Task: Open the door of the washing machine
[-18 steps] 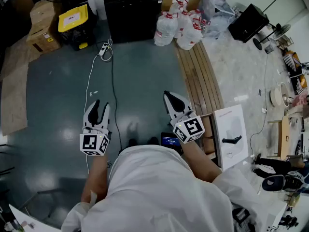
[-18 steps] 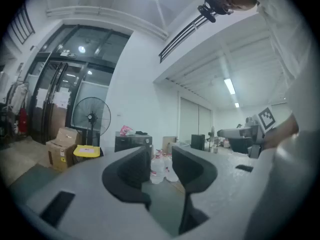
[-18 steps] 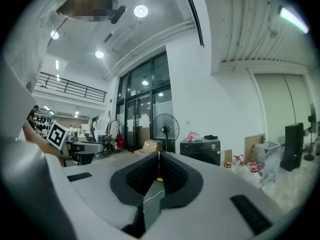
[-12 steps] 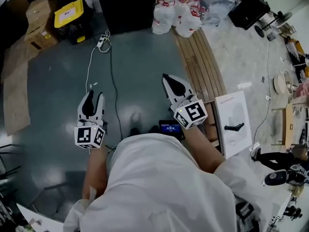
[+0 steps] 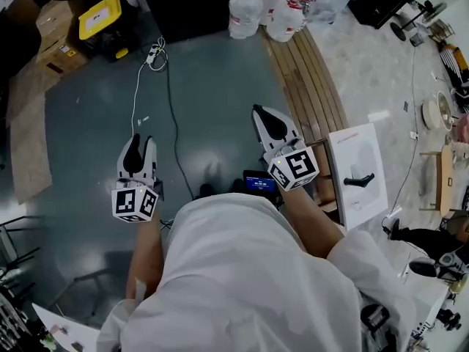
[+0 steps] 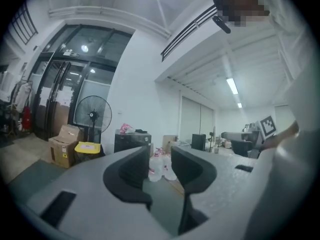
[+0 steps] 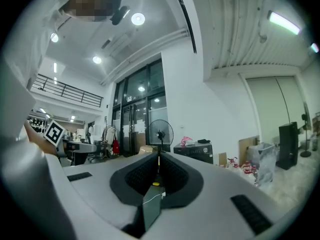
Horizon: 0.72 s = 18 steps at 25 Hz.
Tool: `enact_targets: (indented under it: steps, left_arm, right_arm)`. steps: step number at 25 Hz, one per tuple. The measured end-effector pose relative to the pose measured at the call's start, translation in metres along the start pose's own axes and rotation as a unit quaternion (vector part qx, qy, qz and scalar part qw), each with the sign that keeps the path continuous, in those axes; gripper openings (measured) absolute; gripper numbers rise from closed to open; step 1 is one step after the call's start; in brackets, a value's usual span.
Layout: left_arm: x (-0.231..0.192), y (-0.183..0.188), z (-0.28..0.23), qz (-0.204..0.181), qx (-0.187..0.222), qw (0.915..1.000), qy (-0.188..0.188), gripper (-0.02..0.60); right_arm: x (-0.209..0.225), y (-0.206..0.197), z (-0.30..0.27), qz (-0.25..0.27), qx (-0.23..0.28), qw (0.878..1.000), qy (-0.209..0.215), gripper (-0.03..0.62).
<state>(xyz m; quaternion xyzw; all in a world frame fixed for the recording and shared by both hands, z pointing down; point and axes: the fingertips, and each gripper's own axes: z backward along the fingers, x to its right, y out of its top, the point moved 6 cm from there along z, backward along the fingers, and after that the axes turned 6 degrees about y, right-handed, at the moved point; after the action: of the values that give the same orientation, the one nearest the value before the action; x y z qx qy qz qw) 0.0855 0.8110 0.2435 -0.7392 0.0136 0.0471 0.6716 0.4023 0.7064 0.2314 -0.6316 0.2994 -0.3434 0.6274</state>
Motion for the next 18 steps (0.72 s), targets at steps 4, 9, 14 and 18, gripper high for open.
enact_targets:
  steps: [4, 9, 14, 18]
  left_arm:
    - [0.010, 0.000, 0.000, -0.005, 0.003, 1.0000, 0.002, 0.150]
    - [0.023, 0.002, 0.001, -0.010, 0.010, 0.9999, 0.001, 0.150]
    - [0.035, 0.002, 0.001, -0.020, 0.009, 0.9997, -0.006, 0.150]
    - [0.037, -0.002, 0.002, -0.016, 0.005, 0.9998, -0.012, 0.150]
  right_arm:
    - [0.004, -0.003, 0.008, 0.000, 0.003, 1.000, 0.006, 0.035]
    - [0.009, -0.007, 0.019, 0.001, -0.011, 1.000, 0.007, 0.035]
    - [0.013, -0.005, 0.025, -0.005, -0.007, 1.000, 0.003, 0.035]
    - [0.014, -0.006, 0.029, -0.009, -0.002, 1.000, -0.003, 0.035]
